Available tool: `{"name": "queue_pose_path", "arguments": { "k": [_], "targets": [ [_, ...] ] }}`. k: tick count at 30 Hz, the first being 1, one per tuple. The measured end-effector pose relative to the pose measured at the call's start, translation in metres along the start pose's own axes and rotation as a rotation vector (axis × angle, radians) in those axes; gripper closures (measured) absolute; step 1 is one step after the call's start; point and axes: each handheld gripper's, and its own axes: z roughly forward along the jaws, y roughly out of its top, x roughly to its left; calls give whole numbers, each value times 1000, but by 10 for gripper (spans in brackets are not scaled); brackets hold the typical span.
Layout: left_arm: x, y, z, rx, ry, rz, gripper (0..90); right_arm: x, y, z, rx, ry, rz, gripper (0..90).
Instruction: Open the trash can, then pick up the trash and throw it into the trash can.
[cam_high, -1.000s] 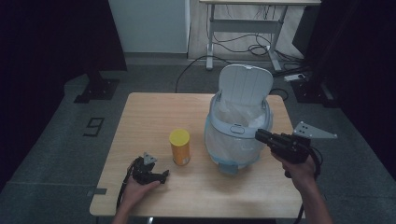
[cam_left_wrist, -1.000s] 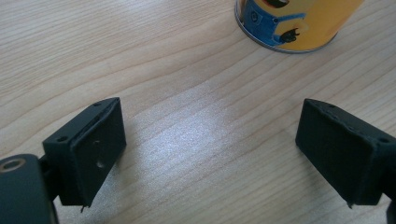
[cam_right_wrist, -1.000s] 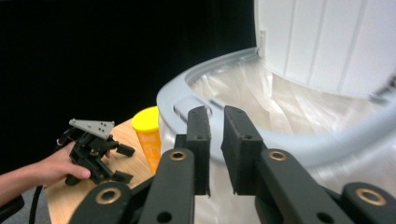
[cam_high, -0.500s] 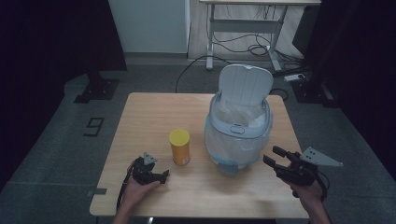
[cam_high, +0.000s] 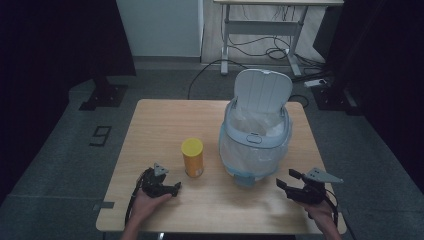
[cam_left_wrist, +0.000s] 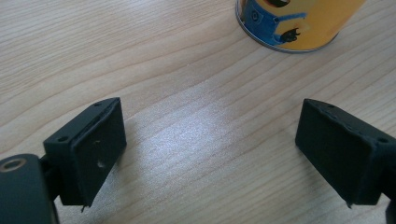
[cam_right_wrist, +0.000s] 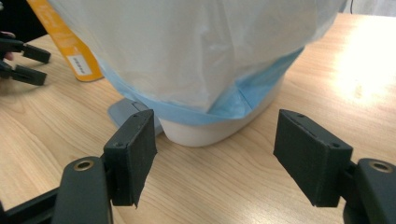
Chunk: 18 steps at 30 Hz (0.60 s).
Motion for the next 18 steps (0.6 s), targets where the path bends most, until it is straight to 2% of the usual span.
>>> {"name": "queue_pose_path", "arguments": {
  "k": [6,14,18],
  "targets": [
    [1,-1,-2,5,8,-4,97,-2,-3,1,6,-8,6,291],
    [3,2,-13,-63,-17,-7,96,-2,-8,3,24,-6,2,292],
    [4,3,-18,-100,-52,-10,91,-1,-9,3,40,0,3,292]
  ]
}}
